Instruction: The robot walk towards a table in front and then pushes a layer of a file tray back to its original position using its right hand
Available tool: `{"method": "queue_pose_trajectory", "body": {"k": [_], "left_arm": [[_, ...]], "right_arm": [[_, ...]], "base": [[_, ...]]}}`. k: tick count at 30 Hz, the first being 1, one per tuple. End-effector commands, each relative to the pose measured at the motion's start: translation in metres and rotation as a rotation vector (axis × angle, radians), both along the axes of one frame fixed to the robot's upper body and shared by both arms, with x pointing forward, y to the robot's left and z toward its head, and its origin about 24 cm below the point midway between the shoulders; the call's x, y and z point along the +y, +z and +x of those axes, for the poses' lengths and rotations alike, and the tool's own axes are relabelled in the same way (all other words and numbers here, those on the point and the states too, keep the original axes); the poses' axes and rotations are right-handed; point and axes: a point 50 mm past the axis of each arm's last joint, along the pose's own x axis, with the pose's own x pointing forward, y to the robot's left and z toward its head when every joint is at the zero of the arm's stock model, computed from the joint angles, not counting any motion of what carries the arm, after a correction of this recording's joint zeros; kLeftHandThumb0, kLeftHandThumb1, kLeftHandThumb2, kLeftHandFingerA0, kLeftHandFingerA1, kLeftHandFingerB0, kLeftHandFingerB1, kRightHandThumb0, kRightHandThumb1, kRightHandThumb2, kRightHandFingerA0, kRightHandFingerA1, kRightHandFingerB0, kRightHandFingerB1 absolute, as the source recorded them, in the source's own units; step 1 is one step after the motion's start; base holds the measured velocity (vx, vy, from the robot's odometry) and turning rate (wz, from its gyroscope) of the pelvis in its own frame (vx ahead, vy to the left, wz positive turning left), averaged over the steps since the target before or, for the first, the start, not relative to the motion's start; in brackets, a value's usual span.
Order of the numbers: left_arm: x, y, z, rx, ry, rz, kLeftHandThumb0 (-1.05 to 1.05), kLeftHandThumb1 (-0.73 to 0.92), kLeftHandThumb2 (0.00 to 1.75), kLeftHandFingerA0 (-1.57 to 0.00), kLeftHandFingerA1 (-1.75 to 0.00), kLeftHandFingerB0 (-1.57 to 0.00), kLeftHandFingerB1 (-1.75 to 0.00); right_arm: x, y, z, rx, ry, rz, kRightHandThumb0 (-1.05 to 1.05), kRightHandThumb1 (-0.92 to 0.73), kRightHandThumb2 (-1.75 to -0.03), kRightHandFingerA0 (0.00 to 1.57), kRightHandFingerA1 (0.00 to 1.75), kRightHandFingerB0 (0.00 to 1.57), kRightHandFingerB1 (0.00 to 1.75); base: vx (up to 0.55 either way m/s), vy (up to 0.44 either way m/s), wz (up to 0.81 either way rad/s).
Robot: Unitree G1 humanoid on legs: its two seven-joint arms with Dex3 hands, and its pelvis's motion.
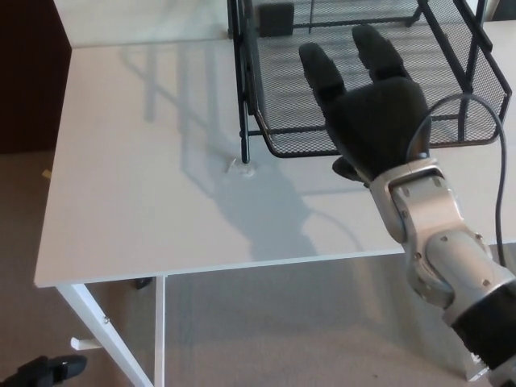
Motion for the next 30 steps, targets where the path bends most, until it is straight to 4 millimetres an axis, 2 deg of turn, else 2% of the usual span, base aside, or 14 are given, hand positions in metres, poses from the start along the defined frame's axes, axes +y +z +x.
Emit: {"method": "queue_pose_trajectory", "body": {"k": [1, 3, 4, 11, 18, 21, 22, 23, 24, 25, 26, 30], "left_arm": [[0.003, 0.003, 0.001, 0.026, -0.001, 0.037, -0.04, 0.40, 0.84, -0.29, -0.54, -0.23, -0.50], [0.003, 0.003, 0.001, 0.022, -0.011, 0.040, -0.03, 0.40, 0.84, -0.29, -0.54, -0.22, -0.50], [0.003, 0.004, 0.003, 0.017, -0.011, 0.035, -0.03, 0.41, 0.84, -0.29, -0.54, -0.22, -0.50], [0.003, 0.004, 0.004, 0.021, -0.005, 0.040, -0.03, 0.41, 0.84, -0.29, -0.54, -0.22, -0.50], [0.003, 0.004, 0.004, 0.019, -0.001, 0.032, -0.03, 0.41, 0.84, -0.29, -0.54, -0.22, -0.50], [0.003, 0.005, 0.004, 0.012, 0.002, 0.022, -0.02, 0.41, 0.84, -0.29, -0.54, -0.22, -0.50], [0.003, 0.005, 0.004, 0.010, -0.003, 0.019, -0.02, 0.42, 0.85, -0.28, -0.54, -0.21, -0.50], [0.003, 0.005, 0.004, 0.014, 0.006, 0.015, -0.01, 0.41, 0.84, -0.29, -0.54, -0.22, -0.50], [0.003, 0.004, 0.004, 0.017, 0.003, 0.017, -0.02, 0.41, 0.84, -0.28, -0.54, -0.21, -0.49], [0.003, 0.005, 0.004, 0.019, -0.001, 0.024, -0.03, 0.41, 0.84, -0.30, -0.54, -0.21, -0.49], [0.003, 0.005, 0.005, 0.020, -0.002, 0.030, -0.02, 0.41, 0.84, -0.29, -0.54, -0.21, -0.49], [0.003, 0.004, 0.005, 0.020, 0.002, 0.039, -0.02, 0.41, 0.83, -0.30, -0.54, -0.23, -0.50]], "right_arm": [[-0.003, 0.006, 0.008, -0.012, -0.036, 0.004, -0.58, -0.37, -0.73, 0.00, 0.09, 0.00, 0.11], [-0.003, 0.007, 0.011, -0.006, -0.044, 0.001, -0.50, -0.44, -0.65, 0.00, 0.06, 0.00, 0.08], [-0.003, 0.009, 0.013, -0.006, -0.047, 0.004, -0.59, -0.37, -0.72, 0.00, 0.06, 0.00, 0.08], [-0.004, 0.016, 0.018, -0.002, -0.056, -0.004, -0.64, -0.39, -0.71, 0.00, 0.00, 0.00, 0.03], [-0.006, 0.015, 0.010, -0.029, -0.017, 0.008, -0.58, -0.37, -0.74, 0.00, 0.10, 0.00, 0.12], [-0.006, 0.013, 0.003, -0.044, 0.015, 0.011, -0.61, -0.38, -0.74, 0.00, 0.09, 0.00, 0.10], [-0.006, 0.013, -0.001, -0.032, 0.021, 0.013, -0.54, -0.52, -0.56, 0.00, 0.05, 0.00, 0.05], [-0.004, 0.012, -0.009, -0.022, 0.038, 0.014, -0.56, -0.52, -0.56, 0.00, 0.05, 0.00, 0.02], [-0.004, 0.012, -0.015, -0.011, 0.052, 0.018, -0.65, -0.40, -0.73, 0.00, 0.04, 0.00, 0.04], [-0.003, 0.012, -0.019, -0.010, 0.065, 0.027, -0.57, -0.43, -0.68, 0.00, 0.05, 0.00, 0.03], [-0.003, 0.011, -0.024, -0.017, 0.086, 0.044, -0.61, -0.38, -0.75, 0.00, 0.11, 0.00, 0.11], [-0.001, 0.009, -0.045, -0.008, 0.140, 0.073, -0.68, -0.42, -0.77, 0.00, 0.06, 0.00, 0.08]], "base": [[0.00, 0.000, 0.00], [0.00, 0.000, 0.00], [0.00, 0.000, 0.00], [0.00, 0.000, 0.00], [0.00, 0.000, 0.00], [0.00, 0.000, 0.00], [0.00, 0.000, 0.00], [0.00, 0.000, 0.00], [0.00, 0.000, 0.00], [0.00, 0.000, 0.00], [0.00, 0.000, 0.00], [0.00, 0.000, 0.00]]}}
